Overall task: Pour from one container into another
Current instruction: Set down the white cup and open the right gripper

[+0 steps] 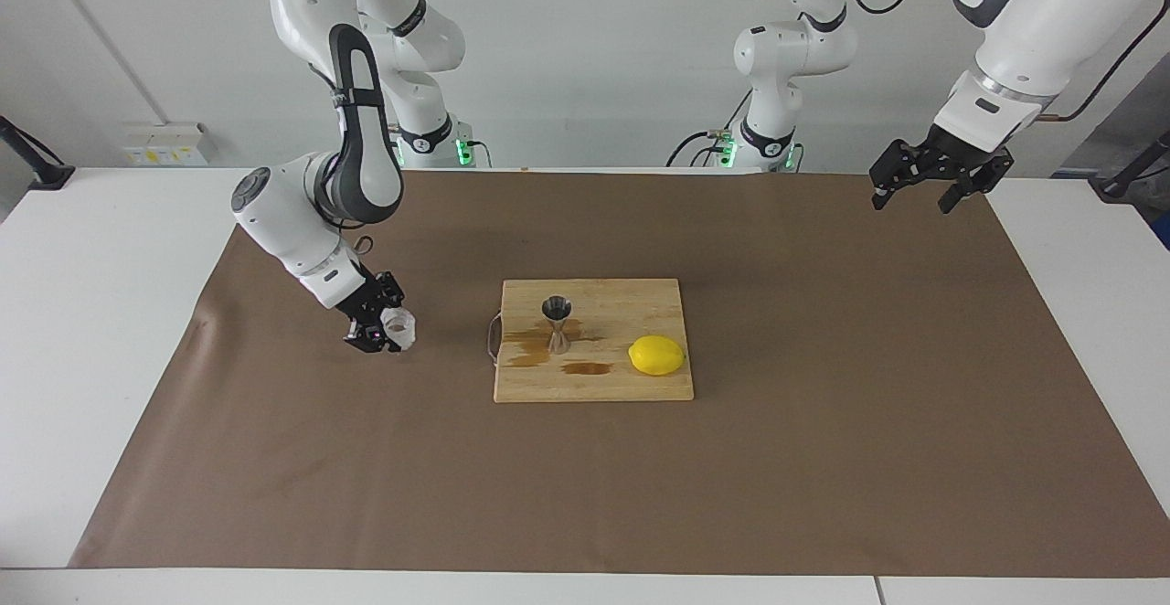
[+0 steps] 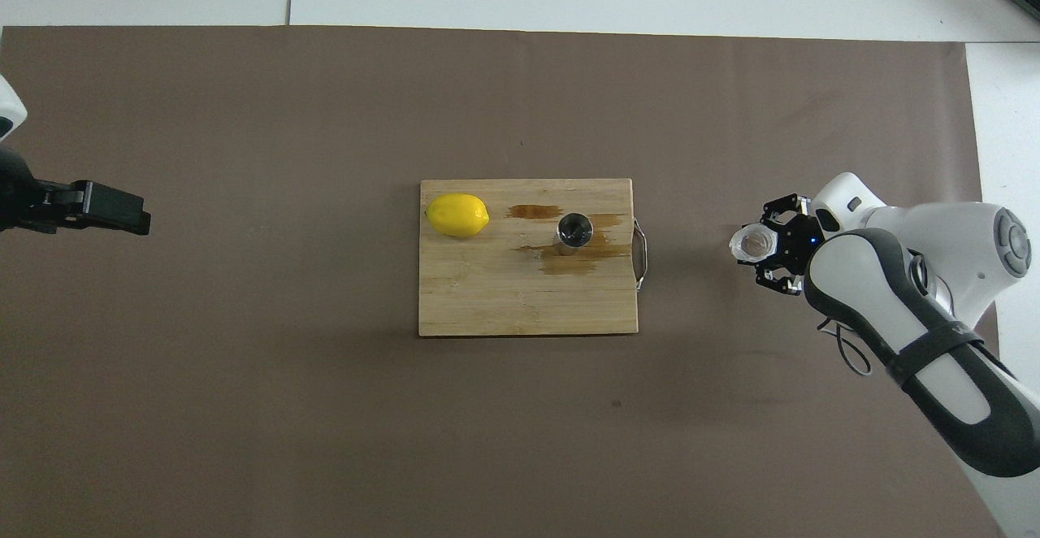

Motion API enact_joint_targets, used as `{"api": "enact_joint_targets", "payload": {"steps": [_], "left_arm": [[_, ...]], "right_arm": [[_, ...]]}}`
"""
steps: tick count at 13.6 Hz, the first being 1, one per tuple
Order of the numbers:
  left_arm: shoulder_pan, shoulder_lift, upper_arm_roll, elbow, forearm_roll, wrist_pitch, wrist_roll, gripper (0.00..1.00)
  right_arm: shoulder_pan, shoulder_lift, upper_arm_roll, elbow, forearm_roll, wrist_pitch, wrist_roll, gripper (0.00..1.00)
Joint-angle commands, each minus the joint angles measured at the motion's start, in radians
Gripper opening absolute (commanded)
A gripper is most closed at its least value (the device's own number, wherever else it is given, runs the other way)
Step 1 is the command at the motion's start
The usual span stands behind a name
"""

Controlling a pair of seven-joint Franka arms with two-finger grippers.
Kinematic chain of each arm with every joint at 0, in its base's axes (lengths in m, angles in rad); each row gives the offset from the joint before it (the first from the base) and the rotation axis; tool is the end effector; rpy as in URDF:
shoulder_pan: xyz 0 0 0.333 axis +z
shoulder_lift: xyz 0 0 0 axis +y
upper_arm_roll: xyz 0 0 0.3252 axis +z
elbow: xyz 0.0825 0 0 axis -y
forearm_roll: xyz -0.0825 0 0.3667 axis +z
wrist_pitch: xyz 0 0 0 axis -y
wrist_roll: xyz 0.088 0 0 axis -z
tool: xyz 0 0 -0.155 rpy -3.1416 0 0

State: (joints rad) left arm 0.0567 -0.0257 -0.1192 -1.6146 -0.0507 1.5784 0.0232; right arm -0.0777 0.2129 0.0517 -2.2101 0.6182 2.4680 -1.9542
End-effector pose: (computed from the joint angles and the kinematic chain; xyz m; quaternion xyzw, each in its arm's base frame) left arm 0.5271 -0.0416 0.5802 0.9988 -0.0425 -0.0058 0.0237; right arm 0.5519 0.0019 0.2646 -0.7346 -0.6479 -0.1786 0.0928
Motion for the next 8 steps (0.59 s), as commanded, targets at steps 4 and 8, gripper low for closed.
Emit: {"api": "enact_joint_targets", "payload": {"steps": [4,8], "left_arm": [[-0.006,-0.020,0.009,-0.018,0.017,-0.008,0.009,1.00],[-0.006,-0.020,0.009,-0.018,0.017,-0.008,0.009,1.00]], "right_arm": [[-0.028,0.026,0.008,-0.005,0.058,0.040,-0.103,0.46],[-0.027,0.026,0.008,-0.002,0.058,0.037,-0.106,1.00]]}}
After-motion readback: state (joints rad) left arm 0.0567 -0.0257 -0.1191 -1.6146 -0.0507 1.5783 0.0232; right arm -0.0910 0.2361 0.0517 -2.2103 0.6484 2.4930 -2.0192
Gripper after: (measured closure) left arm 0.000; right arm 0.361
